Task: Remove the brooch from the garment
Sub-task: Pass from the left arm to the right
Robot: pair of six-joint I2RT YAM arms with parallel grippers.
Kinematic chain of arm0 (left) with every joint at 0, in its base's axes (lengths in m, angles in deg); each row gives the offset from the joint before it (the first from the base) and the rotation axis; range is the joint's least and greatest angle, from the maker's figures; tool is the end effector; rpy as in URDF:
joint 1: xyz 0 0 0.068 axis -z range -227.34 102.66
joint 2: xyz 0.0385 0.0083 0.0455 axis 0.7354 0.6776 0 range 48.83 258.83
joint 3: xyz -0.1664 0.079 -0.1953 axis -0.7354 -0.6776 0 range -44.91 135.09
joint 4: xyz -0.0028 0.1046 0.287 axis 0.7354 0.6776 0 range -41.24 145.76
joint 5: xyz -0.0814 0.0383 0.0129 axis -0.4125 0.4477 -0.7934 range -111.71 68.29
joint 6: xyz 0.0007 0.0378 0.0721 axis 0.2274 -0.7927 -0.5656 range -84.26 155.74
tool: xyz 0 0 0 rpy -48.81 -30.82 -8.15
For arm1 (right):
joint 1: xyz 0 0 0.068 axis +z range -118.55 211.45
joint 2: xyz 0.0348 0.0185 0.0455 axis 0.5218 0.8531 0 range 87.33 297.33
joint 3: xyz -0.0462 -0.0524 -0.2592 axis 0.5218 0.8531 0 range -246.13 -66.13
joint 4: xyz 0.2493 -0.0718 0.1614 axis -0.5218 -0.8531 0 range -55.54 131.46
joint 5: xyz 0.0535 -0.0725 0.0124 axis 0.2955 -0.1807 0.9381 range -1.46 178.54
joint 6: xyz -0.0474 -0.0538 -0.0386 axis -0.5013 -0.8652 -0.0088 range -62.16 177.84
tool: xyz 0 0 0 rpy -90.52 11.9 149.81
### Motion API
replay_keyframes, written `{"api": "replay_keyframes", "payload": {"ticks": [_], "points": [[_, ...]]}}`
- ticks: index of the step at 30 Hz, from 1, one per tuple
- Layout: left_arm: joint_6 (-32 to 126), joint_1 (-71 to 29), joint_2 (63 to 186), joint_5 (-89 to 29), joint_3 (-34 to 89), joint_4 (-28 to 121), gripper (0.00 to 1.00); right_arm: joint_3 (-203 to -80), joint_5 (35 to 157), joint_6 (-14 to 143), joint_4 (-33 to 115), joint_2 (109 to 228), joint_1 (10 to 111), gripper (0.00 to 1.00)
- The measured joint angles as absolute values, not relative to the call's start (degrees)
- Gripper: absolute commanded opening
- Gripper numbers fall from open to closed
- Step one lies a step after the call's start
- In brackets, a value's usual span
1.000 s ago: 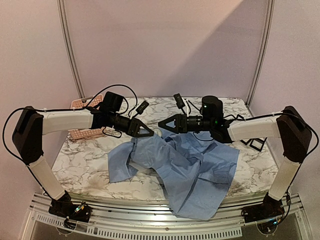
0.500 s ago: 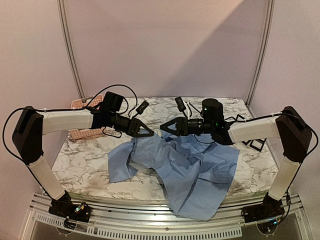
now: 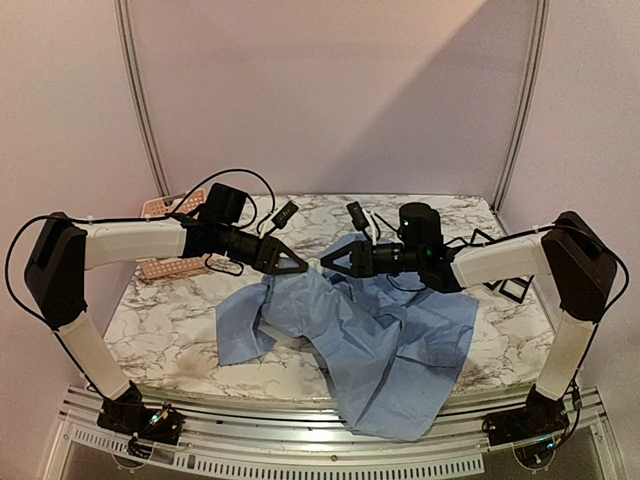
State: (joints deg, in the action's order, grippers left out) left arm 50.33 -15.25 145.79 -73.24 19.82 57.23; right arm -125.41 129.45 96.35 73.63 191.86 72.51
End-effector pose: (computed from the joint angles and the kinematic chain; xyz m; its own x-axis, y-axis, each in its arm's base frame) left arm 0.3259 -0.2696 0.1894 -0.7445 0.2820 -0.6051 0.6674 0.2922 -0.6850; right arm 0.3143 0.3351 0.1711 -0.7421 -0.0223 -0.6699 -0.6585 0.2107 0.7225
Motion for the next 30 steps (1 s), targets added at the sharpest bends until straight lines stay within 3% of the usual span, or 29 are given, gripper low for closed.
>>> {"api": "replay_keyframes", "payload": {"ticks": [30], "points": [[50.4,-15.3,145.8,-73.3,19.8,57.2,0.00,-126.2,134.6,97.5,75.7,194.5,72.5,0.00]]}}
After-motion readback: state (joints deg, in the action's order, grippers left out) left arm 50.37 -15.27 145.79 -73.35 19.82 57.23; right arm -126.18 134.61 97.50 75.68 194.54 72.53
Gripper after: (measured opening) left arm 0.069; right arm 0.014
